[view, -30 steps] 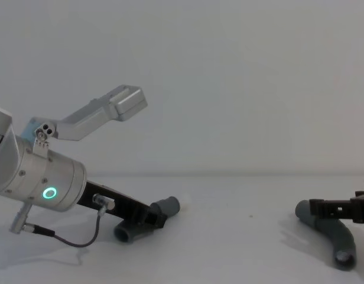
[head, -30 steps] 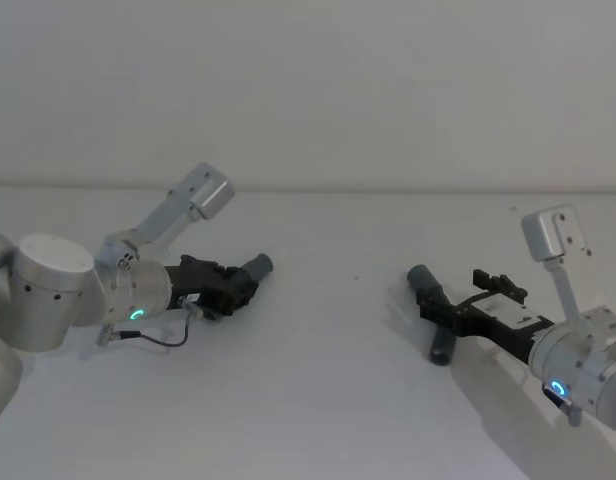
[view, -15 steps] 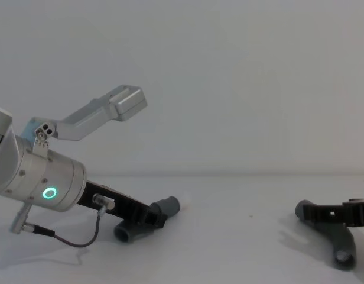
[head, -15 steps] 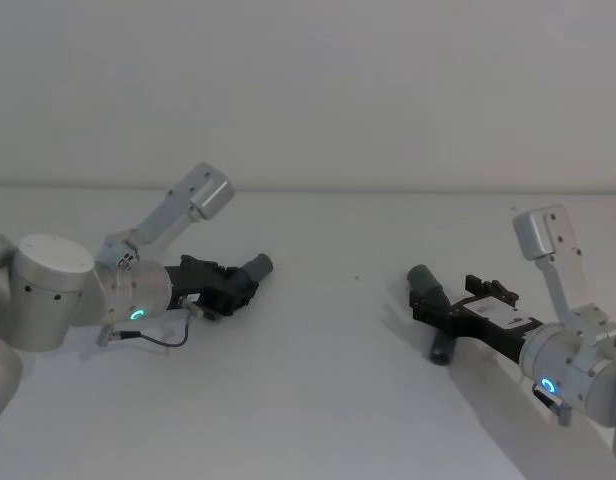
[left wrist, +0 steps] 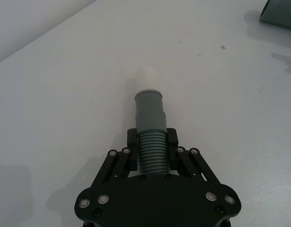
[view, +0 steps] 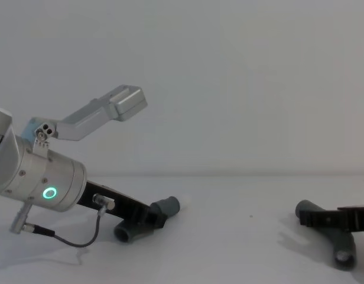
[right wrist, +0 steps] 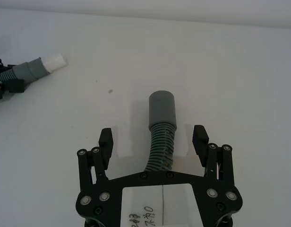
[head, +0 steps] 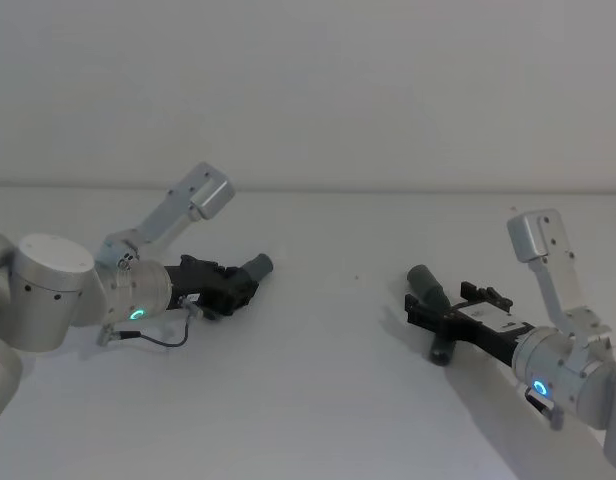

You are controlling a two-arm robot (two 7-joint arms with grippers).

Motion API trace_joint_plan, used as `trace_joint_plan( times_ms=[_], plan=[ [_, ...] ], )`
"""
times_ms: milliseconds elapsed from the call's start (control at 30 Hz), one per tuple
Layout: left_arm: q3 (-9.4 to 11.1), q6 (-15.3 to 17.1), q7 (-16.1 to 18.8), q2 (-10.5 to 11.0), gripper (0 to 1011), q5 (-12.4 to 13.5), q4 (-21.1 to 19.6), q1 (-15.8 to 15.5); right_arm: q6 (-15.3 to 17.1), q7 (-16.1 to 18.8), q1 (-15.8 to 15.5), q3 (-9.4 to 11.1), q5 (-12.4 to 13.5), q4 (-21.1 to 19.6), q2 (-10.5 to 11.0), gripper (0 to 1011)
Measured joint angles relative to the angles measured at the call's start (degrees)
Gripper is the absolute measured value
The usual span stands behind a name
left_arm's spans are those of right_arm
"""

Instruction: Use both hands to pick up one end of the pipe from the table, align the ends, and insert them.

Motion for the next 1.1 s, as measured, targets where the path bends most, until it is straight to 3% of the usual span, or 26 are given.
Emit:
trace_joint_plan(
  times_ms=[1100],
  plan=[
    [0.0, 0.0, 0.0, 0.0, 345, 0.0, 0.0, 0.0, 2.98, 0.75, -0.07, -1.01, -0.91, -0.66, 0.5, 983]
  ],
)
